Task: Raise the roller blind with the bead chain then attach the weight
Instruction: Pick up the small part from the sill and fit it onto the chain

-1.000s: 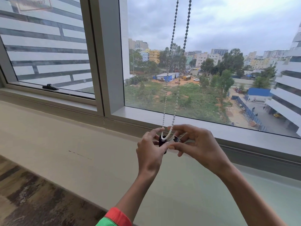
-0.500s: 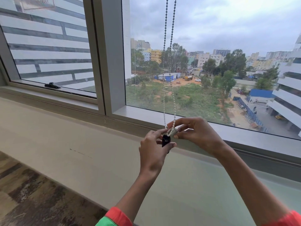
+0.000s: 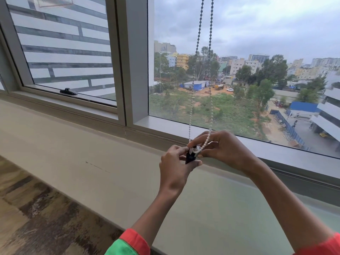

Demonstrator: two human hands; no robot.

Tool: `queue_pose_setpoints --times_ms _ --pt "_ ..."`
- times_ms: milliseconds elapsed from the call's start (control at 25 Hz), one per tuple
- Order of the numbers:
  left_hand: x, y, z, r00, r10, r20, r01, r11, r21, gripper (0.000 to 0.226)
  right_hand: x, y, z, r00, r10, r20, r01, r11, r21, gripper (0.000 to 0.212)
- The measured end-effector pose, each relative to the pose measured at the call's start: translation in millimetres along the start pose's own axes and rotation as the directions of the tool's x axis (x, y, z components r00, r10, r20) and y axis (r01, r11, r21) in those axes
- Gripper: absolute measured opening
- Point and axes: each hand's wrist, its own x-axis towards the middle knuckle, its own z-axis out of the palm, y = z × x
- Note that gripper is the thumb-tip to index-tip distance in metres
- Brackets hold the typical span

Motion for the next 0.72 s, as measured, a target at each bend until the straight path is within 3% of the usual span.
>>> queue_pose_setpoints --times_ms 280,480,720 --pt "-3.9 1.4 -3.4 1.000 -0.013 0.008 0.013 0.998 -0.055 0.039 1.6 -10.8 -1.1 0.993 -0.095 0.069 0.108 0.971 -0.214 0.028" --pt "-8.0 0.4 -4.7 1.000 -0.028 -0.014 0.026 0.997 -0.077 0.066 2.5 -8.8 -4.6 0.997 -0.042 0.066 0.056 0.971 -0.232 0.027" --pt "-11.2 3.2 -5.8 0.991 -0.060 -0.123 0.033 0.978 -0.206 0.029 1.2 -1.5 -4.6 0.999 0.015 -0.045 -0.023 0.981 -0.194 0.032"
